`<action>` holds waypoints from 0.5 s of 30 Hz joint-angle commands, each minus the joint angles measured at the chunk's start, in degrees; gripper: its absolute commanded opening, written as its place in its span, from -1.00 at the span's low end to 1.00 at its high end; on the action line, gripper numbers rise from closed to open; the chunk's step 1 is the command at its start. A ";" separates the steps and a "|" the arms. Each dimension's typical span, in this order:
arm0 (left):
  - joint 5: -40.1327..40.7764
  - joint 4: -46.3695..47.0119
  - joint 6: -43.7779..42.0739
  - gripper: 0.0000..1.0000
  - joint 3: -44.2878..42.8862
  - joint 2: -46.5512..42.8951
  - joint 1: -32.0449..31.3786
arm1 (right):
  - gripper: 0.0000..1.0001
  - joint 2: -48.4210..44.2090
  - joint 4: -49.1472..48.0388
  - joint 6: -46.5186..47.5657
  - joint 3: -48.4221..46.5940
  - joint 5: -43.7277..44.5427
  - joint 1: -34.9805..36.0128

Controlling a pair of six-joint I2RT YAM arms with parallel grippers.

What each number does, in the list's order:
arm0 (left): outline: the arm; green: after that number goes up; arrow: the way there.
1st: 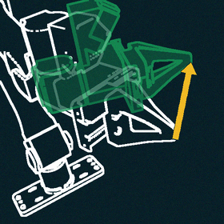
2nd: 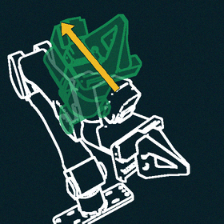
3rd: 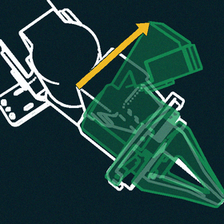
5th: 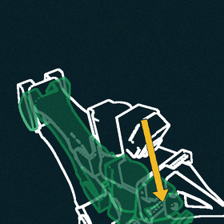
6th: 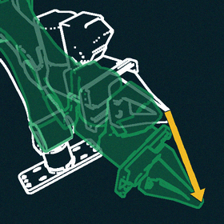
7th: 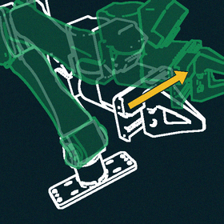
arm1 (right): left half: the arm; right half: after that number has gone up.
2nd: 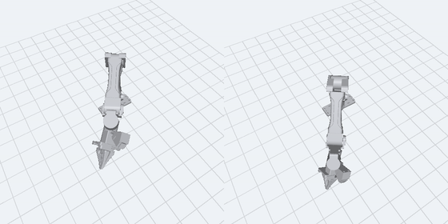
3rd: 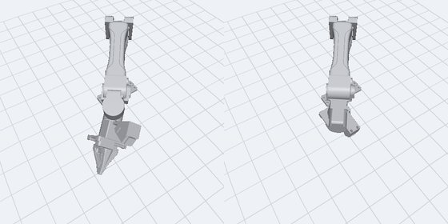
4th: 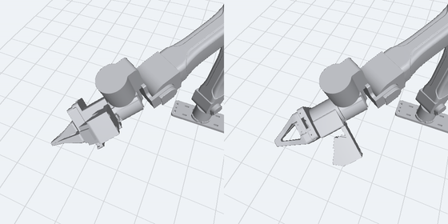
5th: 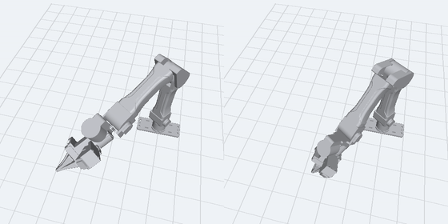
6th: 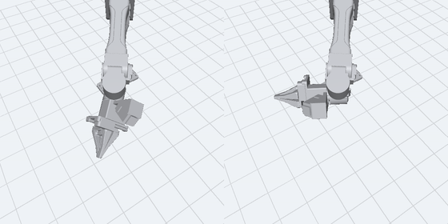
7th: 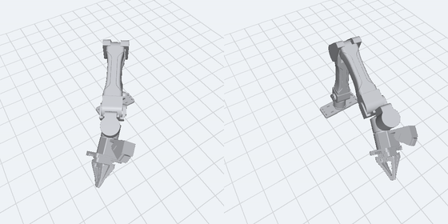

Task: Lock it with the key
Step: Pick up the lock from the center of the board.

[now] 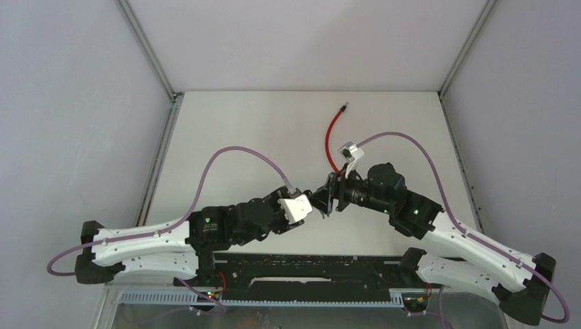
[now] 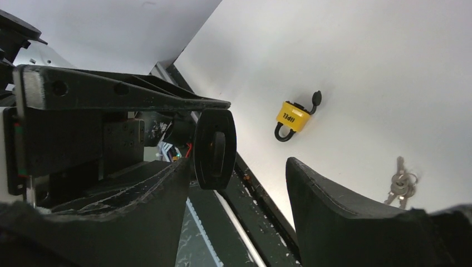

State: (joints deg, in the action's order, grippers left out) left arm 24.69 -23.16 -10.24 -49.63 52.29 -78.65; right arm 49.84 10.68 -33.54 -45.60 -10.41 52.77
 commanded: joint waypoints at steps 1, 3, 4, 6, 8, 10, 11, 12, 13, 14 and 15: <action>1.56 7.29 -2.00 -1.00 -5.52 0.01 -0.53 | 0.32 1.62 -2.02 -3.34 -2.73 -3.78 -0.21; 1.21 7.38 -1.97 -1.00 -5.66 0.41 -0.60 | 0.33 2.50 -2.67 -3.49 -2.67 -5.13 -0.08; 1.06 7.38 -2.05 -1.00 -5.90 0.57 -0.68 | 0.33 3.05 -2.90 -3.69 -2.73 -5.59 -0.14; 0.81 7.49 -2.12 -1.00 -6.15 0.99 -0.99 | 0.33 3.81 -3.05 -3.90 -2.74 -5.96 -0.05; 0.84 7.53 -2.25 -1.00 -6.47 1.33 -1.24 | 0.32 4.60 -3.12 -4.07 -2.74 -6.15 -0.05; 0.81 7.80 -2.38 -1.00 -6.70 1.55 -1.55 | 0.27 5.37 -3.09 -4.32 -2.72 -6.32 -0.13; 0.73 7.86 -2.48 -1.00 -6.76 1.70 -1.61 | 0.23 5.75 -3.22 -4.42 -2.73 -6.55 -0.18; 0.62 7.81 -2.54 -1.00 -6.84 1.92 -1.69 | 0.17 5.97 -3.42 -4.37 -2.69 -6.81 -0.21; 0.46 7.81 -2.63 -1.00 -6.90 2.04 -1.80 | 0.10 6.19 -3.82 -4.43 -2.73 -7.20 -0.21; 0.30 7.70 -2.75 -1.00 -6.97 2.26 -1.89 | 0.02 6.34 -4.23 -4.32 -2.66 -7.66 -0.21; 0.19 7.62 -2.70 -1.00 -7.03 2.39 -1.98 | -0.11 6.40 -4.71 -4.18 -2.69 -8.16 -0.16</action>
State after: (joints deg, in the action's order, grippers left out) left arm 24.84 -21.63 -11.20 -51.13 55.09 -79.83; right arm 55.55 9.28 -37.56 -45.71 -16.80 52.75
